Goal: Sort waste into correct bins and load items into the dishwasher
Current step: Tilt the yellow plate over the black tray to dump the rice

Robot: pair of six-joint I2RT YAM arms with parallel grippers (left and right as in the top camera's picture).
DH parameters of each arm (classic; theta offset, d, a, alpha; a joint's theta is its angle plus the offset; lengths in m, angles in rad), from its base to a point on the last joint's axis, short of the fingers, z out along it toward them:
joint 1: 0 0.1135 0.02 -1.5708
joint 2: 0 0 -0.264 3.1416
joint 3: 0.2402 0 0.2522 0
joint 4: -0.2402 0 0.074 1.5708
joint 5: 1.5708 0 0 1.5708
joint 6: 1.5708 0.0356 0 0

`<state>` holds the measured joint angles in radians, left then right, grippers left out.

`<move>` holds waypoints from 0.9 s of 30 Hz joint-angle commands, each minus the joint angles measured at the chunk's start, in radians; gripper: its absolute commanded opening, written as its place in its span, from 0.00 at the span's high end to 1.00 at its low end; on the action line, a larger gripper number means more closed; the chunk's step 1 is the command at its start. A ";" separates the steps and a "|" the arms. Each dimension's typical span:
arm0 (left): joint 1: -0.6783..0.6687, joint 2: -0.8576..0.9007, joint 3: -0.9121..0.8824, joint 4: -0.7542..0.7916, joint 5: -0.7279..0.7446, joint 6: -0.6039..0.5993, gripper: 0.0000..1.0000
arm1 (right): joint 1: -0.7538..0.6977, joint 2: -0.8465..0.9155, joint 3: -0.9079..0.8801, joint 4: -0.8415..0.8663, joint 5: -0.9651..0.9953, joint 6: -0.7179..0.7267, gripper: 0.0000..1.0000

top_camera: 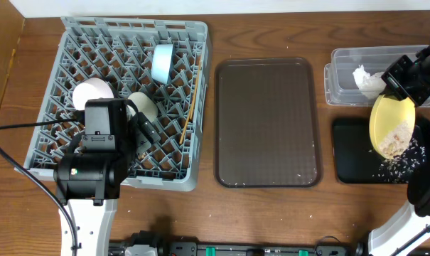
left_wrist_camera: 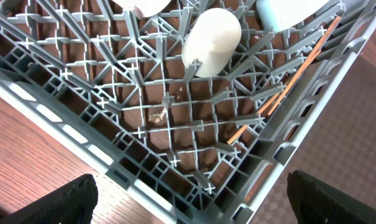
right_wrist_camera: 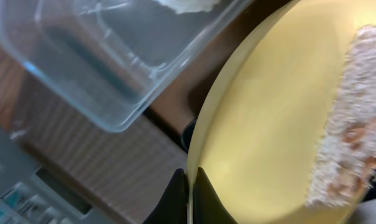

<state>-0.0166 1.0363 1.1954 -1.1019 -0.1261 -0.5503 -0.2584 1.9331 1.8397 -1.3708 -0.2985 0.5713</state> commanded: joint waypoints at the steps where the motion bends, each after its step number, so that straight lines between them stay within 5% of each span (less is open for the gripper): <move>1: 0.003 0.002 0.021 -0.005 0.002 -0.001 0.02 | -0.038 -0.014 0.010 -0.002 -0.129 -0.074 0.99; 27: 0.003 0.002 0.021 -0.005 0.002 -0.001 0.02 | -0.151 -0.009 0.008 -0.075 -0.358 -0.247 0.99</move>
<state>-0.0166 1.0363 1.1954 -1.1019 -0.1261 -0.5503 -0.3981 1.9331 1.8397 -1.4342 -0.6399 0.3431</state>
